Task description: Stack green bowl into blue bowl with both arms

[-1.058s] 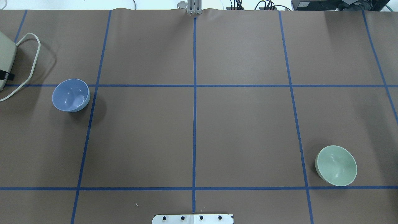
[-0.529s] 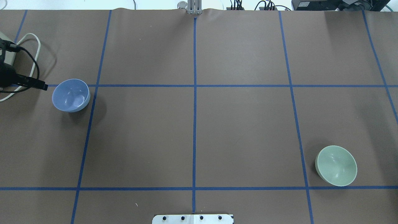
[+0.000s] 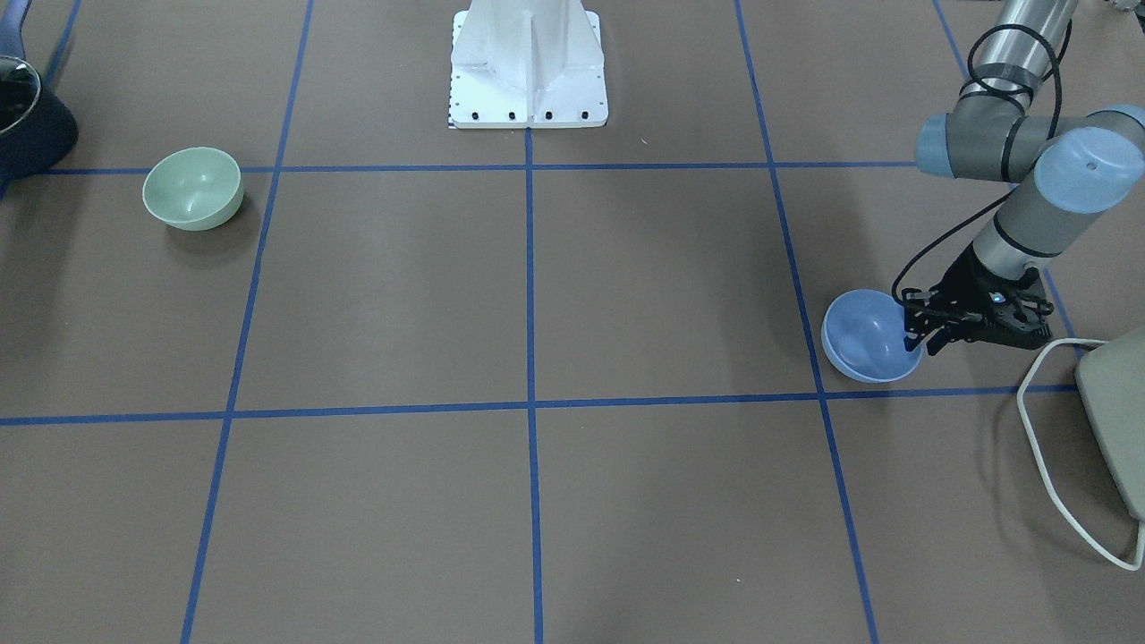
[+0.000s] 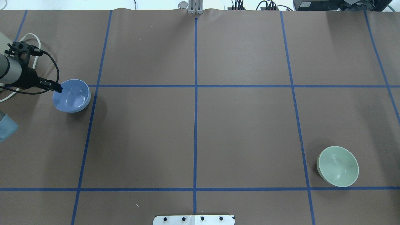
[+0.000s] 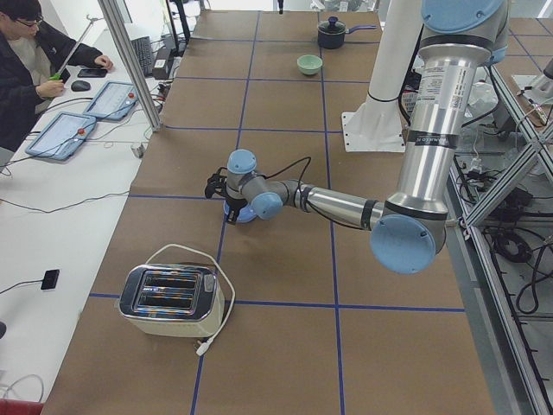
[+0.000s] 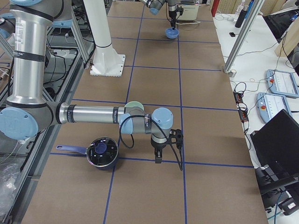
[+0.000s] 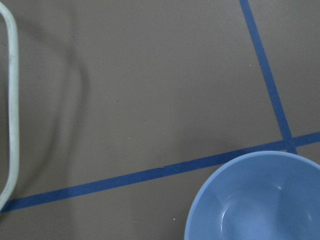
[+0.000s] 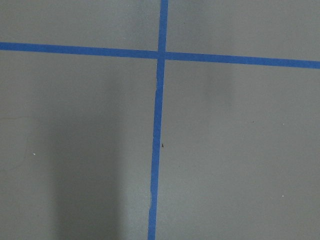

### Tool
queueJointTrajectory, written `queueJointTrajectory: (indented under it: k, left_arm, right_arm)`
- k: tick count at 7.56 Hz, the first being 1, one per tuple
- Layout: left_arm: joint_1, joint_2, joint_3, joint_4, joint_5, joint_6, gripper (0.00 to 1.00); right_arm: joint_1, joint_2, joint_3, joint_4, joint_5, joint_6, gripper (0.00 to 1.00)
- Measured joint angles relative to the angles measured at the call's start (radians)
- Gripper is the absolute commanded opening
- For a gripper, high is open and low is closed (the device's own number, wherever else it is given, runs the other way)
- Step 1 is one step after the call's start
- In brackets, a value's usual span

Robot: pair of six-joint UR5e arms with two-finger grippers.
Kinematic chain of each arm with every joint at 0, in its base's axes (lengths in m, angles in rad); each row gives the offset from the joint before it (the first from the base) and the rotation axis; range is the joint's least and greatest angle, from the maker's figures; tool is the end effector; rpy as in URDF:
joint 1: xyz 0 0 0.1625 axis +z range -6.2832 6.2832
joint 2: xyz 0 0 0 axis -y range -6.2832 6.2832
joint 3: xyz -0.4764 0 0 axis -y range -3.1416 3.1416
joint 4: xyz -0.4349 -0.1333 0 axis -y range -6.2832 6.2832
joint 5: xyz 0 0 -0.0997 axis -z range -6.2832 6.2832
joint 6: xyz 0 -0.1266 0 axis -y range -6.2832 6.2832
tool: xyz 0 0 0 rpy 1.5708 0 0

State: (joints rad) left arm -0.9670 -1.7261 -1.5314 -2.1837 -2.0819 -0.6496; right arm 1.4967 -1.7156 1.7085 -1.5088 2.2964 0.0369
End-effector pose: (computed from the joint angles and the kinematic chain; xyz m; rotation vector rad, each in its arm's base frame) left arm 0.3123 -0.5785 0.5988 0.2907 0.8127 0.1433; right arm 0.0143 -0.4732 0.7261 0.0122 -0.7273 -0.0555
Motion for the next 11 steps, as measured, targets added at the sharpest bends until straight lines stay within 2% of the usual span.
queueJointTrajectory:
  k: [2, 3, 4, 6, 7, 9, 11]
  left_arm:
    - [0.005, -0.004, 0.019, -0.058, -0.014, -0.004, 0.0]
    - [0.005, -0.01, -0.007, -0.058, -0.049, -0.014, 0.0]
    - [0.004, -0.029, -0.049, -0.026, -0.093, -0.044, 0.0]
    - [0.004, -0.091, -0.114, 0.063, -0.123, -0.117, 0.0]
    - [0.005, -0.11, -0.127, 0.081, -0.125, -0.134, 0.0]
    - [0.05, -0.157, -0.136, 0.093, -0.091, -0.215, 0.0]
    - [0.195, -0.277, -0.136, 0.189, 0.044, -0.351, 0.0]
  right_arm:
    - [-0.001, -0.004, -0.003, 0.031, 0.0, 0.0, 1.0]
    - [-0.001, -0.005, -0.004, 0.036, 0.0, 0.0, 1.0]
    - [-0.001, -0.005, -0.004, 0.038, 0.0, 0.0, 1.0]
    - [-0.001, -0.004, 0.0, 0.058, 0.001, 0.002, 1.0]
    - [-0.001, -0.001, 0.001, 0.12, 0.002, 0.006, 1.0]
    - [-0.001, 0.002, 0.002, 0.233, 0.002, 0.018, 1.0]
    - [-0.002, 0.006, 0.005, 0.26, 0.002, 0.028, 1.0]
